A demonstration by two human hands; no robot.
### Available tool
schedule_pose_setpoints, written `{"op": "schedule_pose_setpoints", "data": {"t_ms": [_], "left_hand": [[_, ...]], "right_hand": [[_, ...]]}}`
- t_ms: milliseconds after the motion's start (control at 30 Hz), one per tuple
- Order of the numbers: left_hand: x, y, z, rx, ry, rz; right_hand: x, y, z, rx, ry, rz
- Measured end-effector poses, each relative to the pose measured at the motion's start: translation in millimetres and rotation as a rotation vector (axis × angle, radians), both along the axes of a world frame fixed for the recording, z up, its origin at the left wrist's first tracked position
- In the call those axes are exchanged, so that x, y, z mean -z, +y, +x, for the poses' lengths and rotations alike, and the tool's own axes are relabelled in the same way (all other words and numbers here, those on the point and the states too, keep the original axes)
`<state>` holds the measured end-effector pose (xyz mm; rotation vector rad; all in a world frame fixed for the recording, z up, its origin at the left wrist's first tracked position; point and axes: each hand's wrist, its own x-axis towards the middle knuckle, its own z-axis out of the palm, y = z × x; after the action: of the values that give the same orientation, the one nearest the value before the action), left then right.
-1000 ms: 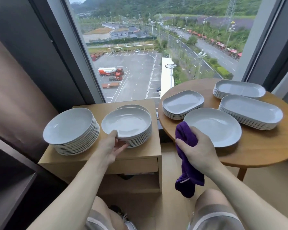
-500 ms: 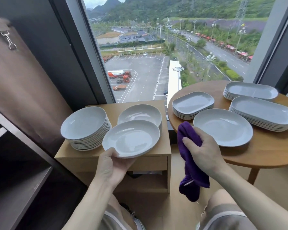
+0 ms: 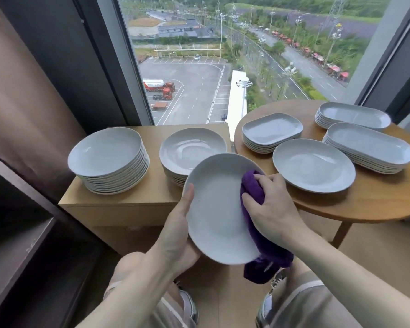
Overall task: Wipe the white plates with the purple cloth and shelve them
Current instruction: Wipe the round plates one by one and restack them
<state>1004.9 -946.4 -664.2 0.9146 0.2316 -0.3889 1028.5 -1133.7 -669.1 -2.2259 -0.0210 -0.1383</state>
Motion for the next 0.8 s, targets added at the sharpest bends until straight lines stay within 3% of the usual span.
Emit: {"op": "schedule_pose_setpoints", "data": {"t_ms": [100,233,433,800], "left_hand": [[7.7,-9.2,-2.2,0.051,-0.007,0.068],[17.0,-23.2,-5.0,0.103,-0.039,0.157],[22.6,-33.4,-5.7,0.022,0.019,0.21],[14.6,-10.6,8.3,-0.098,0.081,0.113]], "right_hand": [[11.5,-1.3,1.5,0.05,0.049,-0.074],[18.7,8.2,-0.4,0.027,-0.066,-0.202],[11.4,37.9,-21.6,-0.211,-0.197,-0.139],[10.6,48.1,-36.8,-0.539,-0.211,-0.288]]}}
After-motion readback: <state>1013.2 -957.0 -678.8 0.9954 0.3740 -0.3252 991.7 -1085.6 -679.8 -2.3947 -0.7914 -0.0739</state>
